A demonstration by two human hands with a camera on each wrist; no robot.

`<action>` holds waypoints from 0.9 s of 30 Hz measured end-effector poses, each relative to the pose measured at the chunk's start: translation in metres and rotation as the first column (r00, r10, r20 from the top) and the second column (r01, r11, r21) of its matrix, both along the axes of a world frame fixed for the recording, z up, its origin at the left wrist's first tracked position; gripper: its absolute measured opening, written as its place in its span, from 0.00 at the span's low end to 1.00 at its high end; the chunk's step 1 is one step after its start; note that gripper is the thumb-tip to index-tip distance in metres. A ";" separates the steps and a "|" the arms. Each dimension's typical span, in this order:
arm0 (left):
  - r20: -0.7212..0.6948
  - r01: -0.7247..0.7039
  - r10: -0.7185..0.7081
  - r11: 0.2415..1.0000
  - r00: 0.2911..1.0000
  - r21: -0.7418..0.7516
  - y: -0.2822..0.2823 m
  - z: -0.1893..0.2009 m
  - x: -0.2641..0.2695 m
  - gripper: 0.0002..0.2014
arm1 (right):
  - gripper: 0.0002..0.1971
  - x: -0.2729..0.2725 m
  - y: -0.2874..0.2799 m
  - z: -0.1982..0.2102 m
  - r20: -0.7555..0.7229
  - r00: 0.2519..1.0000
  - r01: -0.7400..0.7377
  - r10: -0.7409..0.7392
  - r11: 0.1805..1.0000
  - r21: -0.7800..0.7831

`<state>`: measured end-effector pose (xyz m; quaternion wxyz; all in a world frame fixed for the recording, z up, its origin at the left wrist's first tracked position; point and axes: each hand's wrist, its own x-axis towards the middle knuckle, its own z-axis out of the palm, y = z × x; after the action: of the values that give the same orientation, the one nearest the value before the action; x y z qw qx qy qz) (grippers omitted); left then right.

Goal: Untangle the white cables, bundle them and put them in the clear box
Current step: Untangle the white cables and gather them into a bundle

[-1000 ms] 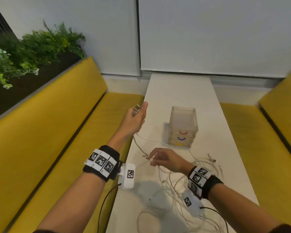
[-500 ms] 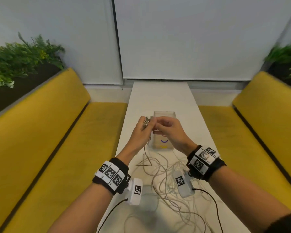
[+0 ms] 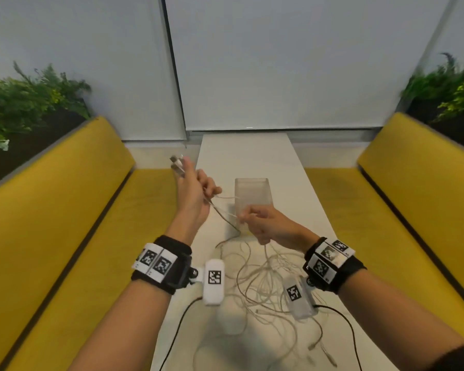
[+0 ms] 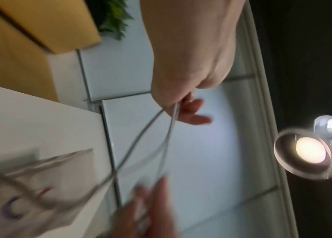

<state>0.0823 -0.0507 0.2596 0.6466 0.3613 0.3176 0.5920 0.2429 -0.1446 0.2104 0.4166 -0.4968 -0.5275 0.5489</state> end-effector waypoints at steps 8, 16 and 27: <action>-0.813 0.477 -0.088 0.844 0.575 0.246 -0.031 -0.007 0.012 0.11 | 0.02 0.010 0.003 0.025 -0.132 0.983 0.134 -0.131 0.991 0.017; -0.805 0.550 -0.172 0.807 0.568 0.216 -0.030 0.003 0.007 0.11 | 0.10 0.033 -0.008 0.012 -0.159 0.977 0.153 -0.140 0.985 0.074; -0.517 -0.174 0.381 0.898 0.766 0.404 0.024 0.020 -0.023 0.15 | 0.20 0.068 -0.025 -0.035 0.440 0.898 0.006 -0.003 1.000 -0.005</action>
<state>0.0593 -0.0272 0.2798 0.3504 0.5773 0.4466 0.5870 0.3108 -0.1699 0.1758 0.2864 -0.6107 -0.6051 0.4230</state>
